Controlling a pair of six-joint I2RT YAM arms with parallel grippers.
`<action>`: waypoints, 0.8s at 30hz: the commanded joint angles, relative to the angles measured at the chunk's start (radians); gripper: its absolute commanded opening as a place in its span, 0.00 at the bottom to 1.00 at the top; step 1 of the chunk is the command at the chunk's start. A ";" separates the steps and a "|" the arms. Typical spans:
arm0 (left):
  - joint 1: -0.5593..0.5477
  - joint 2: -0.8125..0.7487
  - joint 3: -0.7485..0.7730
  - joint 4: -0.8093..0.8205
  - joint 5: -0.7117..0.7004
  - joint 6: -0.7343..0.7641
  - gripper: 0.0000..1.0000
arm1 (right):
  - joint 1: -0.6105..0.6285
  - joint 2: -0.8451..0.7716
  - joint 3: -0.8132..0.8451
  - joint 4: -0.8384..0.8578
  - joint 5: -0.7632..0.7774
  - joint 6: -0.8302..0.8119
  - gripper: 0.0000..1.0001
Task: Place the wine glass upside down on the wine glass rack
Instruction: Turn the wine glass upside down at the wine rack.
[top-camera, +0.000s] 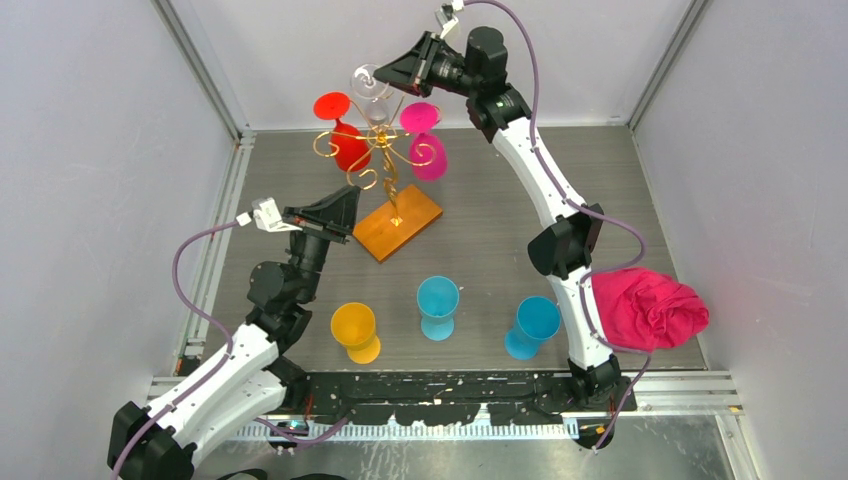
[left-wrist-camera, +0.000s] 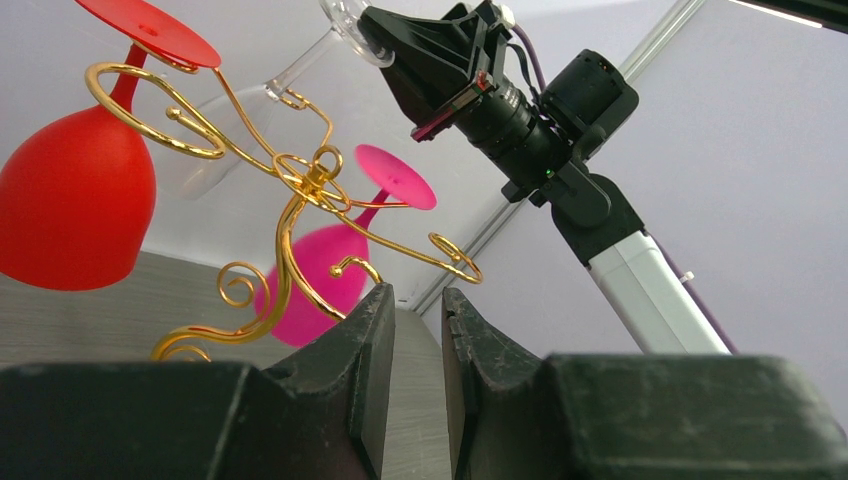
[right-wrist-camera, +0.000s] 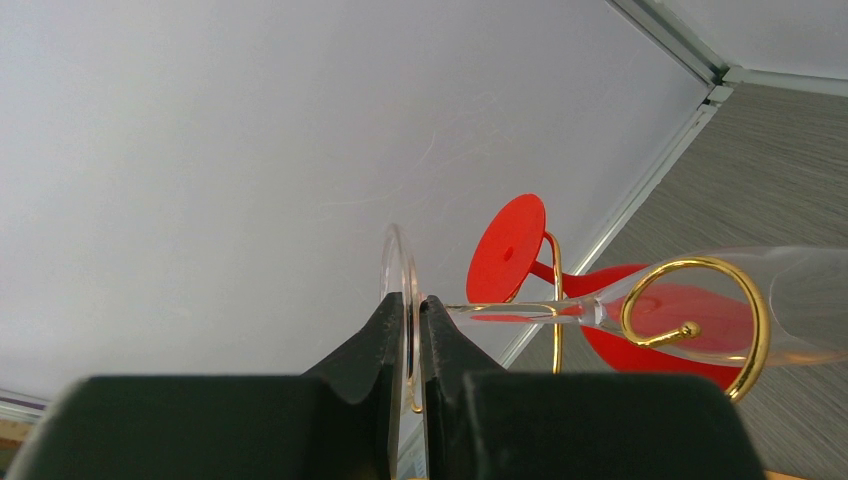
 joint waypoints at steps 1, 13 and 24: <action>-0.001 -0.004 -0.002 0.035 -0.011 0.009 0.25 | -0.003 -0.027 0.034 0.062 -0.011 -0.001 0.01; -0.002 -0.005 0.000 0.031 -0.002 0.000 0.24 | -0.004 -0.051 0.022 0.046 0.003 -0.020 0.01; -0.001 -0.007 0.005 0.024 -0.001 0.001 0.24 | -0.007 -0.066 0.004 0.005 0.020 -0.023 0.01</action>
